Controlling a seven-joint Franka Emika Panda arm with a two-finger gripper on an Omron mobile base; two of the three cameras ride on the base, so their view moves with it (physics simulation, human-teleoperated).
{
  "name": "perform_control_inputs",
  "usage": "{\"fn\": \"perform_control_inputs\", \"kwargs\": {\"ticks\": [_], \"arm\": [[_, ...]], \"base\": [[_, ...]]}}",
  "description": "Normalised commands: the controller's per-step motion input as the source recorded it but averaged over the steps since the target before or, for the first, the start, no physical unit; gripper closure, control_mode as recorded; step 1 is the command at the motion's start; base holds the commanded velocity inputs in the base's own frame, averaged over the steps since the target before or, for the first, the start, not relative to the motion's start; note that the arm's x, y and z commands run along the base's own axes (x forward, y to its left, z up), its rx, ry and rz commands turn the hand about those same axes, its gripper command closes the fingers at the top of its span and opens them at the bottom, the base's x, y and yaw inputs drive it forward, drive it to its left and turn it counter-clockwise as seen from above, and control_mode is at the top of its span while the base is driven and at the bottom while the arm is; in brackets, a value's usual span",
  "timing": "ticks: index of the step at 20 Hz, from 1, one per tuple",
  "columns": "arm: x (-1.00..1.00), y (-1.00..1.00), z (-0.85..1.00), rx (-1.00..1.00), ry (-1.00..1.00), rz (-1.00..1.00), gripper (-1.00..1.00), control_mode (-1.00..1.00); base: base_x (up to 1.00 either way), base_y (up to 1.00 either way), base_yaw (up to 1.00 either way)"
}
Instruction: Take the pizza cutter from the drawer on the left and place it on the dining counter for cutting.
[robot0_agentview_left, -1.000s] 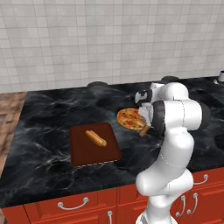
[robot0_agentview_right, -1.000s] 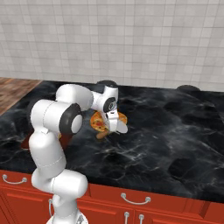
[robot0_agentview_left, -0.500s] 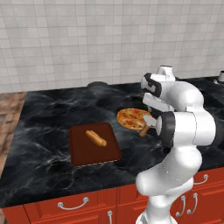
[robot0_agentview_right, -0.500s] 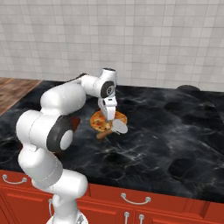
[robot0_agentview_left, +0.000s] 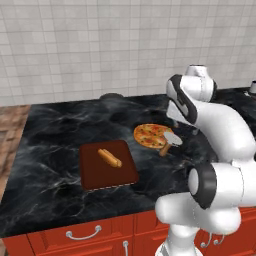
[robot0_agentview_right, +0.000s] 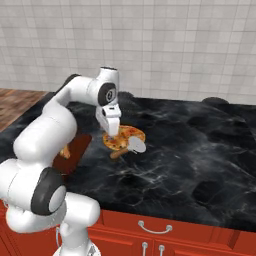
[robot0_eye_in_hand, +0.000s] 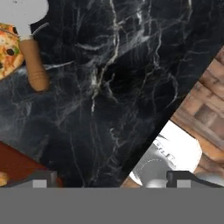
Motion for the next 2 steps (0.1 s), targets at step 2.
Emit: {"fn": "perform_control_inputs", "kwargs": {"ticks": [2], "arm": [[-1.00, 0.52, 0.48, -0.02, 0.00, 0.13, -1.00, -1.00]], "base": [[0.00, 0.00, 0.00]]}}
